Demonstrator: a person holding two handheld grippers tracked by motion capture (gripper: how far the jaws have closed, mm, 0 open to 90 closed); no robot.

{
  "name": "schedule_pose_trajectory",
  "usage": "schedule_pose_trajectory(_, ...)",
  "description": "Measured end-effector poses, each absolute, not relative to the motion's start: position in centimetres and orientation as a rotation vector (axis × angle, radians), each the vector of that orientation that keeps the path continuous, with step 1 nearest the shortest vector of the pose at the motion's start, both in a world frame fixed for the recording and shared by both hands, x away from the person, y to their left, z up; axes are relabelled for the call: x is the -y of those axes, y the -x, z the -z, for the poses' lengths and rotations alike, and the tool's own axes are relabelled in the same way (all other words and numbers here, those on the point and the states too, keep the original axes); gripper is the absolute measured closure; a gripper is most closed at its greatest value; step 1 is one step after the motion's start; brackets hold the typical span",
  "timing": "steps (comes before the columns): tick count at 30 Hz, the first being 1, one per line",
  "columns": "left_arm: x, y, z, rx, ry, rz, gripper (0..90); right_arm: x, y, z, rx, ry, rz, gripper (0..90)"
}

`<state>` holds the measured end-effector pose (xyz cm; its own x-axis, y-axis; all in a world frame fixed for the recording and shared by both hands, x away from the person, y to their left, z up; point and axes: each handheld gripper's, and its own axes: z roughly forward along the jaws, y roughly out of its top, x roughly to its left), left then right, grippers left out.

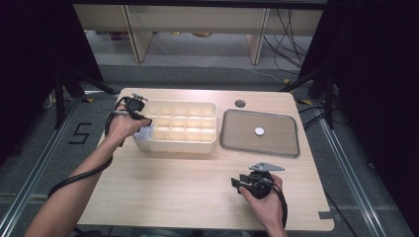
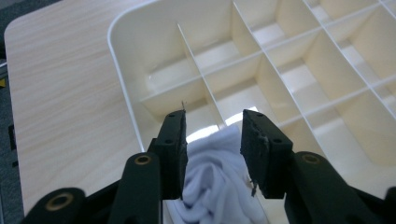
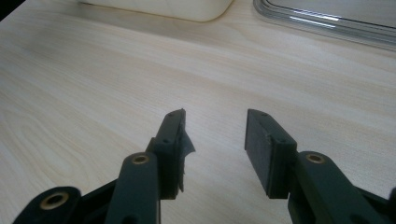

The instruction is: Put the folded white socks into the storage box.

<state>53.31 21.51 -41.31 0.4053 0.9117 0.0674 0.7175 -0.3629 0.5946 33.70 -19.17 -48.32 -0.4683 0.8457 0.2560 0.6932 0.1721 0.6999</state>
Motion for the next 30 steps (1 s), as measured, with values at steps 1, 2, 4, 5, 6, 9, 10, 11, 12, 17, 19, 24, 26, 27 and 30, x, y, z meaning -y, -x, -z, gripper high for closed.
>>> schedule_pose_trajectory(1,-21.5,-53.6,41.6,-1.397,-2.188,-0.523,57.9,19.2,-33.7,48.3,-2.249,-1.500,-1.173,58.6)
schedule_pose_trajectory(2,-21.6,-53.8,41.9,-1.410,-2.186,-0.509,57.5,19.2,-33.7,48.3,-2.256,-1.499,-1.186,58.6)
schedule_pose_trajectory(4,-21.7,-54.1,42.6,-1.443,-2.185,-0.457,57.8,19.3,-33.7,48.3,-2.257,-1.508,-1.173,58.5)
schedule_pose_trajectory(5,-21.8,-54.2,42.8,-1.453,-2.194,-0.445,60.1,19.4,-33.7,48.3,-2.257,-1.506,-1.183,58.5)
schedule_pose_trajectory(6,-21.7,-54.1,43.0,-1.457,-2.203,-0.436,65.4,19.4,-33.8,48.4,-2.250,-1.505,-1.187,58.5)
schedule_pose_trajectory(9,-21.6,-53.7,43.1,-1.447,-2.225,-0.445,77.4,19.3,-33.7,48.5,-2.246,-1.516,-1.188,58.5)
schedule_pose_trajectory(10,-21.5,-53.5,43.2,-1.442,-2.227,-0.452,80.2,19.4,-33.7,48.4,-2.256,-1.497,-1.168,58.5)
schedule_pose_trajectory(11,-21.5,-53.4,43.2,-1.428,-2.249,-0.459,82.1,19.3,-33.7,48.4,-2.258,-1.499,-1.173,58.5)
schedule_pose_trajectory(12,-21.4,-53.3,43.3,-1.425,-2.257,-0.461,83.6,19.2,-33.7,48.4,-2.263,-1.503,-1.192,58.5)
schedule_pose_trajectory(17,-21.2,-53.1,43.9,-1.399,-2.296,-0.475,86.8,19.1,-33.6,48.4,-2.266,-1.507,-1.179,58.5)
schedule_pose_trajectory(19,-21.1,-53.0,44.0,-1.399,-2.296,-0.480,87.3,19.1,-33.6,48.5,-2.266,-1.503,-1.194,58.4)
schedule_pose_trajectory(24,-20.8,-52.9,44.3,-1.381,-2.327,-0.499,87.7,19.1,-33.6,48.6,-2.265,-1.502,-1.179,58.4)
schedule_pose_trajectory(26,-20.7,-52.9,44.3,-1.380,-2.339,-0.507,87.8,19.2,-33.6,48.6,-2.259,-1.504,-1.167,58.5)
schedule_pose_trajectory(27,-20.7,-52.9,44.4,-1.377,-2.346,-0.510,87.9,19.2,-33.6,48.6,-2.259,-1.505,-1.169,58.5)
schedule_pose_trajectory(30,-20.6,-52.8,44.4,-1.380,-2.346,-0.511,88.1,19.3,-33.6,48.5,-2.261,-1.503,-1.182,58.4)
